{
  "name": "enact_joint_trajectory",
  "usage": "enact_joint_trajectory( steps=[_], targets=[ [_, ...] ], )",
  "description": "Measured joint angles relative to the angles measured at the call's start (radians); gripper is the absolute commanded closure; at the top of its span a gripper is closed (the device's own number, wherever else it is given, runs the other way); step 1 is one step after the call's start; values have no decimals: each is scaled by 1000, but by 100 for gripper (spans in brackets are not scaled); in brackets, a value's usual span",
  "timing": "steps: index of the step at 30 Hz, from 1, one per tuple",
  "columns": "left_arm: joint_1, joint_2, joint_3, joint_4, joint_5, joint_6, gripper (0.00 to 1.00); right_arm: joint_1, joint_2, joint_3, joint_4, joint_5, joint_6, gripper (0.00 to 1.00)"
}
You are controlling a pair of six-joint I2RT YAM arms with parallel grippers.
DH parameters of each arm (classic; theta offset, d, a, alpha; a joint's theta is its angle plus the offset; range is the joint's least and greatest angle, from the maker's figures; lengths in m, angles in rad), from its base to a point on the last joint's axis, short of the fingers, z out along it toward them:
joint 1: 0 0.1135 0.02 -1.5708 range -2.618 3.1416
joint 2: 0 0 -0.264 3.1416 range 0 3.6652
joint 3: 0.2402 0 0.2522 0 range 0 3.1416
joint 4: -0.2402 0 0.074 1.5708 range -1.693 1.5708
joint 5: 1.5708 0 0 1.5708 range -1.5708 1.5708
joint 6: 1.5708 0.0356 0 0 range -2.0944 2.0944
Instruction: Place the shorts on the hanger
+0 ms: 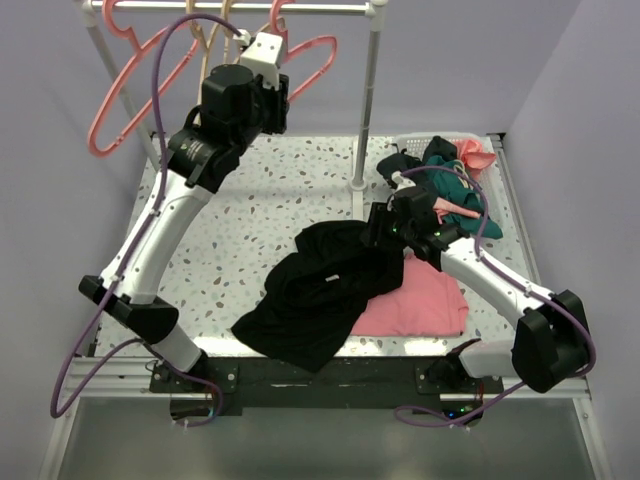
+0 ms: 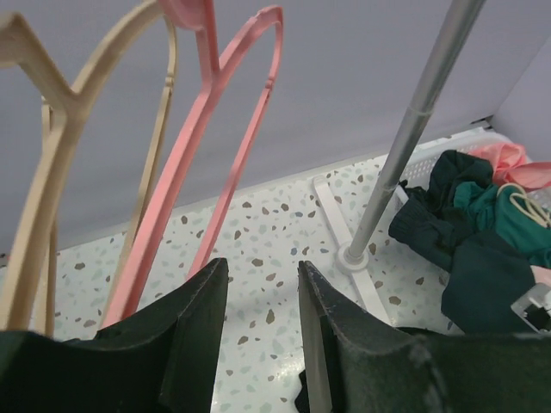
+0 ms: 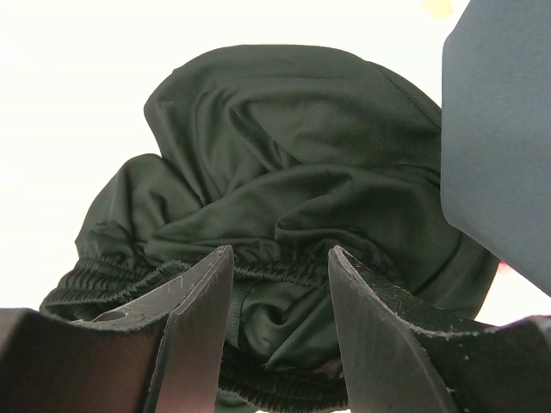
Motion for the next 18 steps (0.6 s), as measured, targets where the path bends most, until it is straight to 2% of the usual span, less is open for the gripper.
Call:
enact_joint_trajectory(
  steps=[9, 18],
  targets=[
    [6, -83, 78, 35, -11, 13, 53, 6, 3, 0, 2, 0, 0, 48],
    [30, 40, 132, 21, -30, 51, 53, 9, 3, 0, 0, 0, -2, 48]
  ],
)
